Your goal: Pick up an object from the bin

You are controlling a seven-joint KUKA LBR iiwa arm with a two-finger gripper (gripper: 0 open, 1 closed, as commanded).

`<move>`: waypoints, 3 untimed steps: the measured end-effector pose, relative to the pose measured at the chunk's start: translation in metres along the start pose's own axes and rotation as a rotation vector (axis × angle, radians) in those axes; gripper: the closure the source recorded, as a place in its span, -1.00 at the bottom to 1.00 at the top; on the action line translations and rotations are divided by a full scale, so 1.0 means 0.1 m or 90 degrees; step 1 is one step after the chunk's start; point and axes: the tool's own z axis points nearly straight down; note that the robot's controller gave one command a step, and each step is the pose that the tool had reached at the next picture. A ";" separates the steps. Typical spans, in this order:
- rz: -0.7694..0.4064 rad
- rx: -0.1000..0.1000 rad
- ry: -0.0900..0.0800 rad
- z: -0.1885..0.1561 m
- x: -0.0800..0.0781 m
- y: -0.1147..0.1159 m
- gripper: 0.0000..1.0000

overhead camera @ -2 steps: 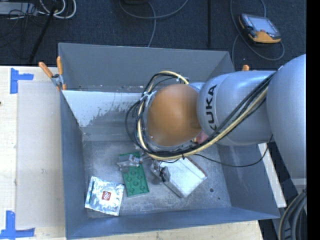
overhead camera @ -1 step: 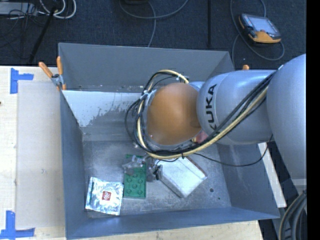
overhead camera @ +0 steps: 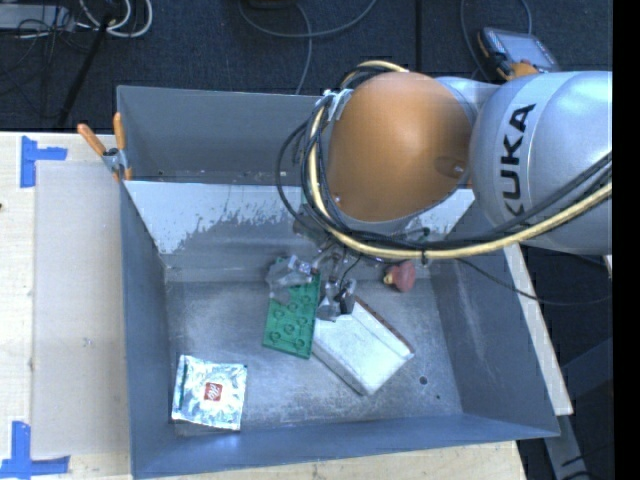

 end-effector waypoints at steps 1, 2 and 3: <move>0.002 -0.005 0.003 0.05 0.01 0.01 -1.00; 0.011 -0.010 0.008 1.24 0.15 0.33 -1.00; -0.226 -0.009 0.005 1.75 0.21 0.29 -1.00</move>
Offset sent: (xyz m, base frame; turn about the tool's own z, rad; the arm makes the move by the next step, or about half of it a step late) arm 0.0000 0.0000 0.0000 0.0000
